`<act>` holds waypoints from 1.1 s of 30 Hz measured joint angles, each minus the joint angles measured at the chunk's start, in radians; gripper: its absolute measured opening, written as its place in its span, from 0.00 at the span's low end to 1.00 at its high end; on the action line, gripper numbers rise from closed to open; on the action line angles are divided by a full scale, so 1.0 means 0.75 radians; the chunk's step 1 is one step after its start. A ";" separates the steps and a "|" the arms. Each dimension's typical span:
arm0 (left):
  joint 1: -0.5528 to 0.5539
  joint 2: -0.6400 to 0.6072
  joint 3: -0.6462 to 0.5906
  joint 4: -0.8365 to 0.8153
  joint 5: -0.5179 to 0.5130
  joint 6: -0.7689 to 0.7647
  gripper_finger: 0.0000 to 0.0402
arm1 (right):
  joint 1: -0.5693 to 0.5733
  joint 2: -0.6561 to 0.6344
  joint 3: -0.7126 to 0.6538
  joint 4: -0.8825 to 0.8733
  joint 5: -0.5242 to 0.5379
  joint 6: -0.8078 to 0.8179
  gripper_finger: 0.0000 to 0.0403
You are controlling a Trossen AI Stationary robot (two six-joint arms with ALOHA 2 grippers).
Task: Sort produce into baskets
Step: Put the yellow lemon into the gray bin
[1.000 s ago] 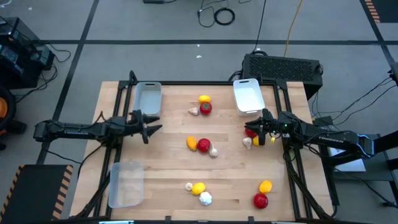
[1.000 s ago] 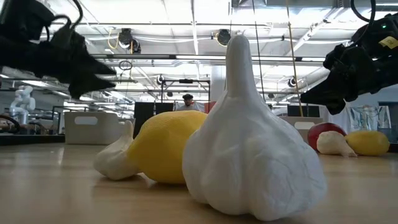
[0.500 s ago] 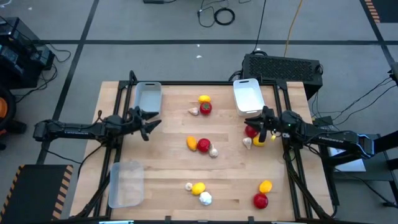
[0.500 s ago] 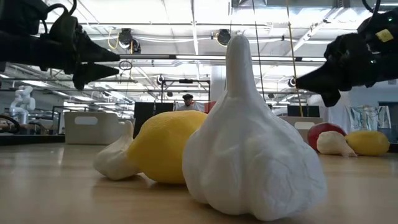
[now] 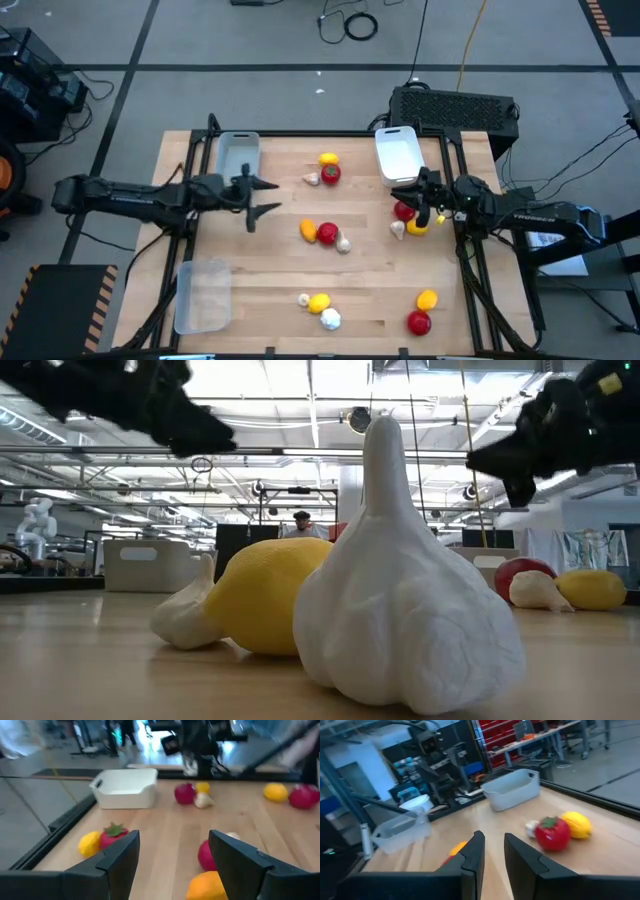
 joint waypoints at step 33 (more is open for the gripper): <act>-0.313 0.832 0.595 -0.366 -0.222 0.334 0.61 | 0.753 1.244 1.021 -0.537 0.184 -0.168 0.16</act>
